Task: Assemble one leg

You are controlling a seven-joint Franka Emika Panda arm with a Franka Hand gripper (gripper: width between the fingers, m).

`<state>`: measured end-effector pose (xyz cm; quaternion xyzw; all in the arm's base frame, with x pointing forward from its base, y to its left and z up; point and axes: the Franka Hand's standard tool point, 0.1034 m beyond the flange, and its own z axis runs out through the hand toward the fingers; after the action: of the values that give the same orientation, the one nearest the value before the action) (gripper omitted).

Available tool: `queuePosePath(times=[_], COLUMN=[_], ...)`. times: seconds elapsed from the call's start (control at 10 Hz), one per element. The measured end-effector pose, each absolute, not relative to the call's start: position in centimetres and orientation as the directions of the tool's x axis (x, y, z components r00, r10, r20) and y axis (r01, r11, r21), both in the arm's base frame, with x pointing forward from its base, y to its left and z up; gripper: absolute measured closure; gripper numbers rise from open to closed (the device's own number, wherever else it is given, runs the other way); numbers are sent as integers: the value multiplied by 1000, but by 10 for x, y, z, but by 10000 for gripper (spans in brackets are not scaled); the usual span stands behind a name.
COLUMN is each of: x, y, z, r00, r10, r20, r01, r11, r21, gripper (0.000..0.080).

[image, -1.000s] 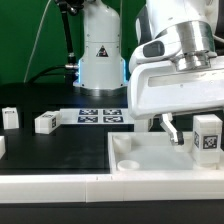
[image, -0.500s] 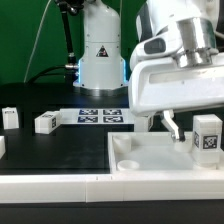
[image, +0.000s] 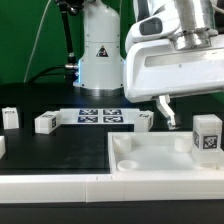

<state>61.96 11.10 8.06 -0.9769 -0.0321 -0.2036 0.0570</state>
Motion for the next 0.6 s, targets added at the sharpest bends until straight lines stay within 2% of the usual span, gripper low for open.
queuePosePath(times=[0.3,0.5,0.6], x=[625,619,621], y=[112,116,117], z=[80,81,80], r00=[979,996,995], r10=[60,88,93], r20=[195,-4,-37], r01=[86,86,86], r11=[-988,-984,-983], r21=[-126,-155,-162], gripper=[151,151,151])
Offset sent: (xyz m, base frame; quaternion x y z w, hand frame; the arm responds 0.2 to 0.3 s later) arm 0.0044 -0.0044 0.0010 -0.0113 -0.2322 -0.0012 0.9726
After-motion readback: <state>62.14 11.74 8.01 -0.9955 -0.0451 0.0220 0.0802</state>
